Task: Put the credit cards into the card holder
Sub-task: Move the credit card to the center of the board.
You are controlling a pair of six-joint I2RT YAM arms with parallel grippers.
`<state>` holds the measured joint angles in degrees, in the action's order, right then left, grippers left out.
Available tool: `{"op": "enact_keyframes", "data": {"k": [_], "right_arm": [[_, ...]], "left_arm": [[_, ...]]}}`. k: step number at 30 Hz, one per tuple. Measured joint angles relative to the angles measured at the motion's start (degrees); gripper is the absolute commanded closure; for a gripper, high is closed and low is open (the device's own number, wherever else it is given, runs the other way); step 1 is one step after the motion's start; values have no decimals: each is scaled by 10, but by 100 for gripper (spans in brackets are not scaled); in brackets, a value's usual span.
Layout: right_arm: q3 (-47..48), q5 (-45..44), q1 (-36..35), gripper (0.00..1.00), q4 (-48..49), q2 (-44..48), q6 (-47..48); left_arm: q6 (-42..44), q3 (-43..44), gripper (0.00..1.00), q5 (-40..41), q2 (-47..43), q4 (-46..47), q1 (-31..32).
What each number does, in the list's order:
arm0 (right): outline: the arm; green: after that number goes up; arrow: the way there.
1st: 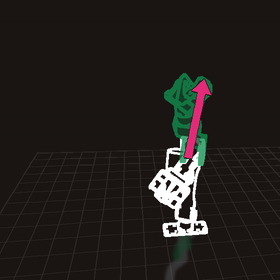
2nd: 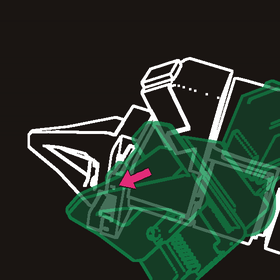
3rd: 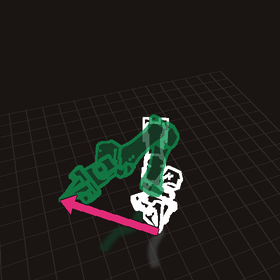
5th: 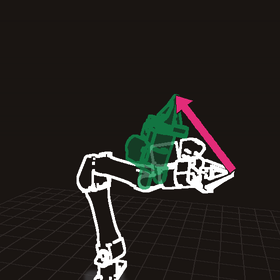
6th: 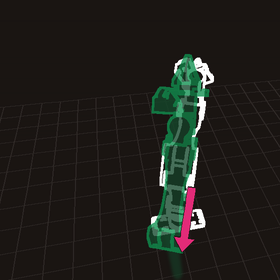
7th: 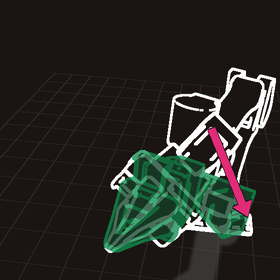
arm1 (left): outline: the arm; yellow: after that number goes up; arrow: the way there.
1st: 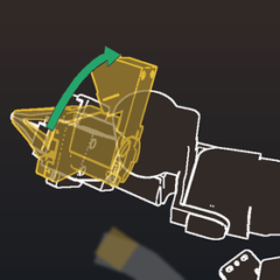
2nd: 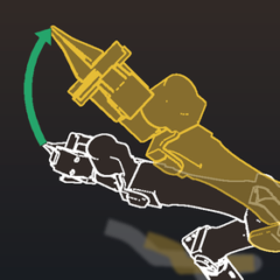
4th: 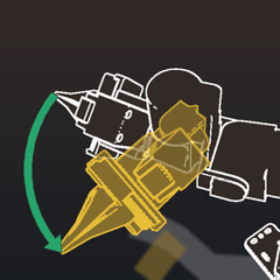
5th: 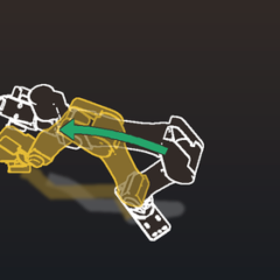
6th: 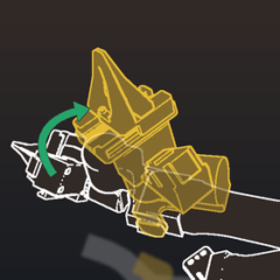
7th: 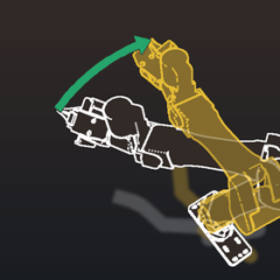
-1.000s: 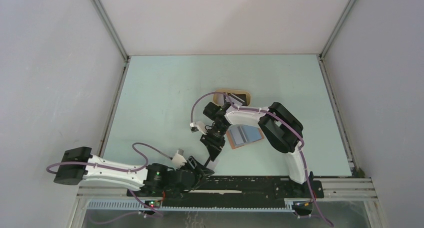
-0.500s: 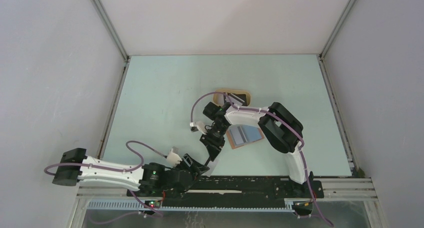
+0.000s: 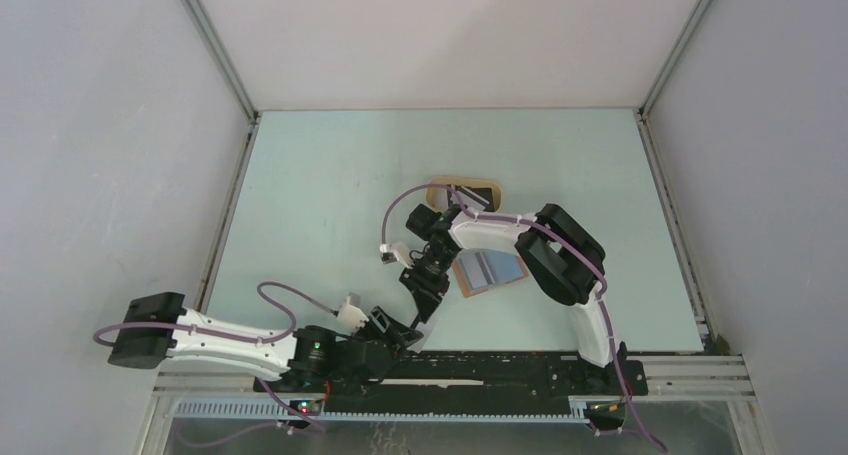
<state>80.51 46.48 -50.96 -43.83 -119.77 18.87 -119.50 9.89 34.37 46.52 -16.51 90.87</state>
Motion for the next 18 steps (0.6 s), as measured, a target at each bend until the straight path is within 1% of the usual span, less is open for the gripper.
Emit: {"op": "enact_keyframes", "data": {"k": [10,18], "right_arm": [[-9,12,5,56,6,0,-13],[-10,12,7,56,6,-1,-15]], "left_arm": [[0,4,34,2,38,46,0],[0,7,34,2,46,53,-1]]}}
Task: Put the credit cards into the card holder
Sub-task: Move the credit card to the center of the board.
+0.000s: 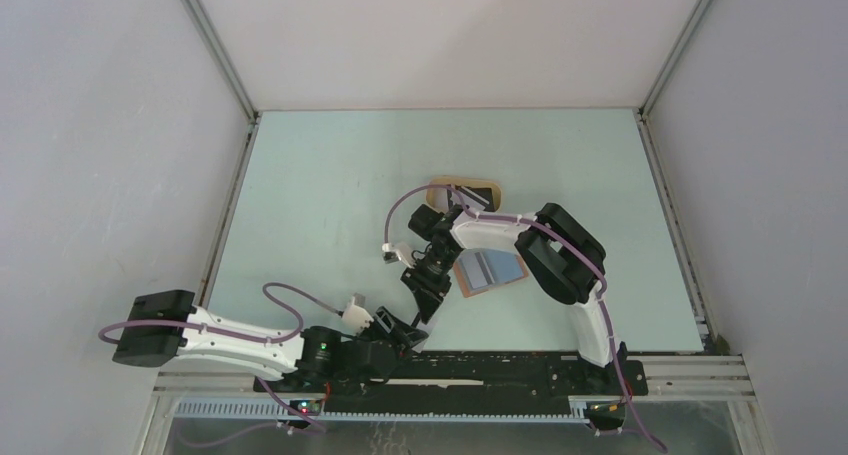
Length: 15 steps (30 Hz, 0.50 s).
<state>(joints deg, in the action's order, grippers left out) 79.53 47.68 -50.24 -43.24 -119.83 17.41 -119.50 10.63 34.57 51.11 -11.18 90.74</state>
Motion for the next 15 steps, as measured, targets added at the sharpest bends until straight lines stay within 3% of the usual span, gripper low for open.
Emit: {"op": "enact_keyframes", "data": {"k": [15], "right_arm": [[0,5,0,55,-2,-6,-2]], "left_arm": [[0,0,33,1,-30,-29,0]]}}
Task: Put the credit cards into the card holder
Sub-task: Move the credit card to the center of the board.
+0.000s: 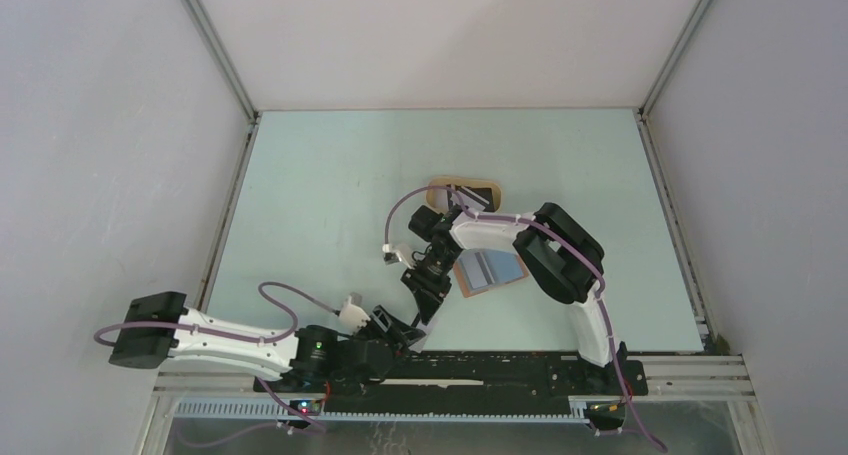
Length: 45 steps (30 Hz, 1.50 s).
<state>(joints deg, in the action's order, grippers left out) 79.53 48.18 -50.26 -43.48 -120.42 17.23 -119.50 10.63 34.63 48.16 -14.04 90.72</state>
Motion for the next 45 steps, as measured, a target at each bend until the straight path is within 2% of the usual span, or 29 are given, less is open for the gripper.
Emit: {"op": "enact_keyframes", "data": {"k": [7,13,15,19,22,25,27,29,31,34,36,39,42,45], "right_arm": [[-16,-1,16,53,5,24,12],[-24,18,54,53,-1,91,60],[-26,30,71,53,-8,116,85],[-43,54,113,53,-24,177,151],[-69,71,150,49,-43,244,234],[-105,95,185,43,-75,326,367],[-121,110,190,43,-122,374,495],[-125,116,179,43,-169,398,595],[-125,112,151,44,-198,402,663],[-129,92,81,45,-214,386,720],[-134,79,40,46,-209,378,730],[-152,74,2,48,-181,377,725],[-182,57,-18,45,-129,377,703],[-226,4,-50,44,-58,381,663]], "left_arm": [[0,0,37,8,-71,-39,0],[1,0,40,53,-168,-67,-11],[30,1,40,63,-197,-73,-29],[159,25,39,71,-211,-107,-79],[283,83,30,82,-189,-134,-107],[407,169,18,100,-138,-146,-119],[475,213,12,107,-111,-144,-129],[532,232,5,99,-97,-127,-150],[583,232,4,75,-92,-104,-188],[619,218,9,19,-90,-70,-247],[626,200,19,-15,-92,-53,-269],[626,168,33,-57,-96,-37,-282],[625,138,39,-104,-94,-19,-292],[628,122,51,-149,-68,11,-313]]}}
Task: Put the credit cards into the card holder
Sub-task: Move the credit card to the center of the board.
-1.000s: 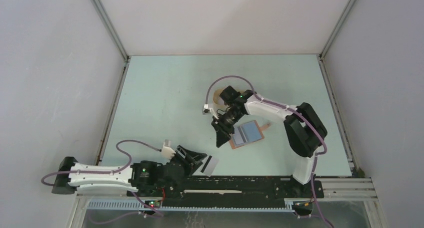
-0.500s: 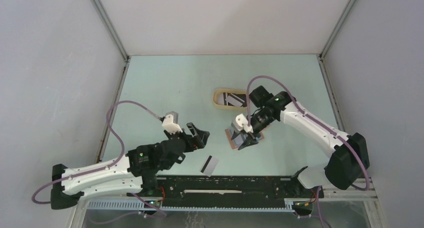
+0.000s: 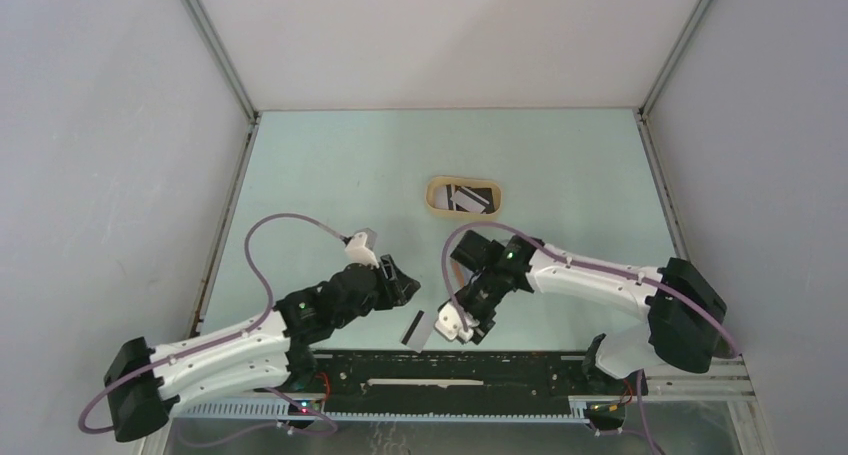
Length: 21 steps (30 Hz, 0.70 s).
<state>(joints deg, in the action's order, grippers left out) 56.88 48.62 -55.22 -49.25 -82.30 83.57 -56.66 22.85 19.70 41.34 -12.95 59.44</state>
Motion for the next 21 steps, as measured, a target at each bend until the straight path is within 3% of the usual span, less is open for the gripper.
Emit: {"op": "enact_keyframes", "data": {"k": [5,10,21], "right_arm": [[-41,-97,-82,46,115,4,-84],[-53,-173,-123,48,228,4,-149],[-104,-240,-170,45,334,-23,-177]], "left_arm": [[23,-11,72,-56,85,61,-41],[42,-52,82,-70,114,124,-44],[67,-143,83,-72,98,215,-45]]}}
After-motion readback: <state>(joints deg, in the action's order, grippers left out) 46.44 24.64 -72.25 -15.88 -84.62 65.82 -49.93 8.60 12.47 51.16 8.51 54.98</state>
